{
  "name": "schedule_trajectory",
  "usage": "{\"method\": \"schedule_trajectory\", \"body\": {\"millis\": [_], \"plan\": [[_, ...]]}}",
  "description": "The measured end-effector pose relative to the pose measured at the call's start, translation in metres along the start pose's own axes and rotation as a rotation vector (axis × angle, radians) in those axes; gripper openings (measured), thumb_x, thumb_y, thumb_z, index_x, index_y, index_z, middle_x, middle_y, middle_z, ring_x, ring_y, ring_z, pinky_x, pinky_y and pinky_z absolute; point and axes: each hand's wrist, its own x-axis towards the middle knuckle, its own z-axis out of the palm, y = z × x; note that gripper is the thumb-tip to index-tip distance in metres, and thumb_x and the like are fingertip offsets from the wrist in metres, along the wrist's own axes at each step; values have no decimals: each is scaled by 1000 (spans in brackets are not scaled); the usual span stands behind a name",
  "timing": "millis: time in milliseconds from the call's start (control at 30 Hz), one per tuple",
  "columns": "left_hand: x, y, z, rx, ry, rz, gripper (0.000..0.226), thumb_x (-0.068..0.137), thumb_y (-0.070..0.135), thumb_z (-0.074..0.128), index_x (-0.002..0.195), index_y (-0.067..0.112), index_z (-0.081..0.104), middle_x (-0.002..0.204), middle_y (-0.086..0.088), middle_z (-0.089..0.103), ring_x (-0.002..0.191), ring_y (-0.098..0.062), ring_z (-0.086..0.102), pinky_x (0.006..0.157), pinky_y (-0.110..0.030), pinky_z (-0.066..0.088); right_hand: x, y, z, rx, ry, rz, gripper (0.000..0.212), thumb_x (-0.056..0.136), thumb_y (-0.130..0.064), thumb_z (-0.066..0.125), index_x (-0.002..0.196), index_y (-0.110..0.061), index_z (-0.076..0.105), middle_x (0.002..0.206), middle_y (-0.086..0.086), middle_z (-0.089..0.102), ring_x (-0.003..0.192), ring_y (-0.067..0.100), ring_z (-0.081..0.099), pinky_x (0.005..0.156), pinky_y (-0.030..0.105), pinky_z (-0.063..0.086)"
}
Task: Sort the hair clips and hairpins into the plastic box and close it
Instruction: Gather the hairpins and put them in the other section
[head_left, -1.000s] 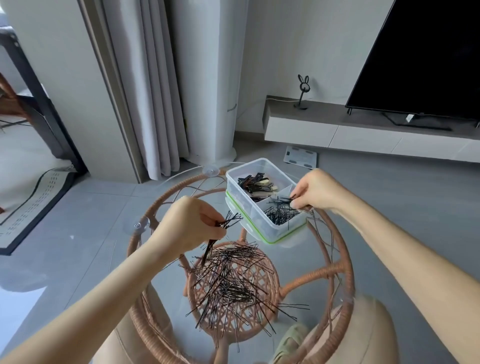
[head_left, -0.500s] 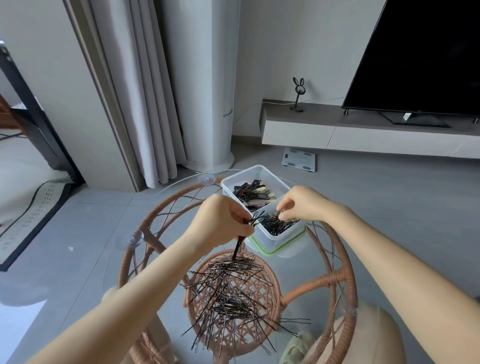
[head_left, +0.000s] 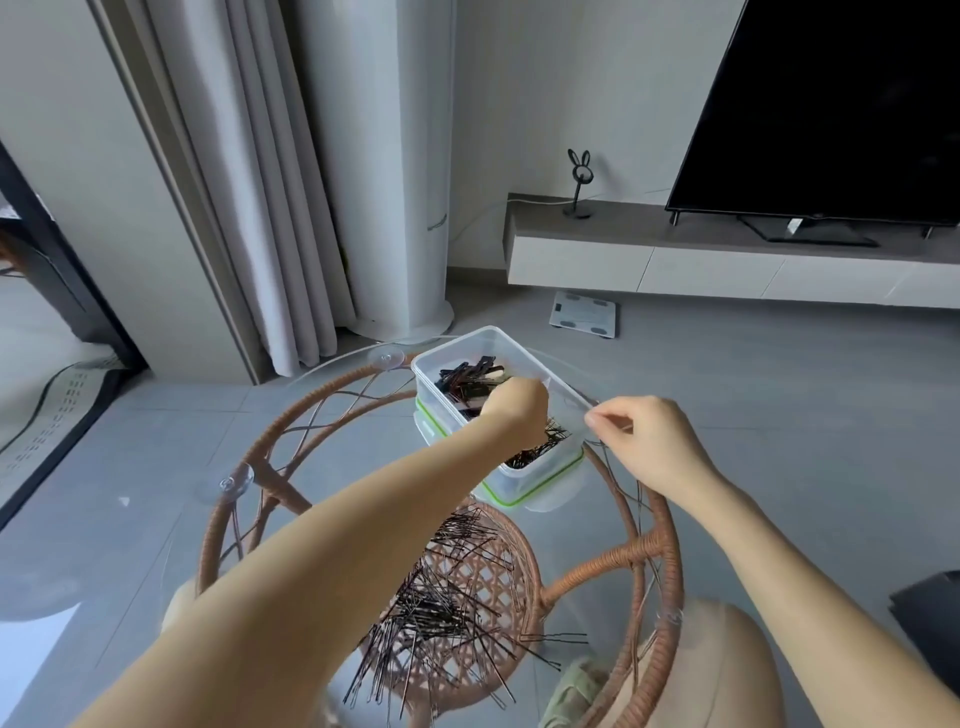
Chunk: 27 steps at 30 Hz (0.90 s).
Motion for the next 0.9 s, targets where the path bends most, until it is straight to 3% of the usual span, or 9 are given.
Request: {"method": "schedule_trajectory", "body": {"millis": [133,233,367,500,567,667,733,800,900], "plan": [[0,2,6,86,-134,73,36,94,29,46,103,0,65,110,-16,67,104,-32,61,78,-33,47,-16,5,-1,10,-1,-7,14,84,-21,62,89,-15,74,89,0,75,81,16,67,79,32,53],[-7,3,-11,-3,-192,-18,34,98,15,33,117,-2,55,117,-19,61,109,-33,57,70,-25,42,-30,5,-3,33,22,4,15,83,-21,64,92,-14,74,91,0,75,81,14,67,77,27,52],[-33,-19,-35,-123,-45,-6,31,94,0,36,119,-1,55,122,-15,60,115,-30,56,93,-39,49,-63,1,0,89,-145,67,18,80,-29,67,94,-18,72,85,-7,72,79,7,65,74,24,51],[-93,-69,-25,-320,314,-36,30,92,25,50,90,3,70,92,-14,73,86,-30,67,76,-36,54,-107,0,22,-110,-470,214,50,72,-44,72,114,-22,58,73,-17,51,70,0,51,60,16,38],[-131,-97,-2,-208,427,-34,32,93,30,50,94,8,73,99,-8,74,90,-23,68,80,-30,52,-122,-4,34,-190,-479,226,52,69,-43,73,111,-21,52,70,-18,40,69,2,45,57,19,34],[-161,-136,32,-59,371,-73,38,97,37,39,118,19,65,130,-4,60,123,-22,54,105,-36,38,-127,-20,48,-194,-462,203,43,73,-33,71,107,-18,50,74,-15,45,77,11,48,57,21,34],[-168,-149,50,-8,221,-175,47,97,44,27,136,26,45,149,1,36,142,-21,26,119,-41,15,-127,-35,59,-151,-481,183,33,78,-21,67,106,-13,52,85,-5,55,82,16,53,61,23,39],[-168,-150,62,-4,166,-186,54,96,48,17,144,27,27,155,4,19,146,-21,4,120,-40,-2,-127,-54,72,-139,-476,142,23,82,-11,62,104,-8,55,95,4,62,89,21,58,75,30,48],[-165,-139,69,-93,166,-101,53,97,44,15,146,23,21,155,4,18,145,-17,-3,118,-31,-8,-127,-75,89,-124,-483,60,19,83,1,55,101,-4,59,98,10,64,91,25,60,83,35,51]]}}
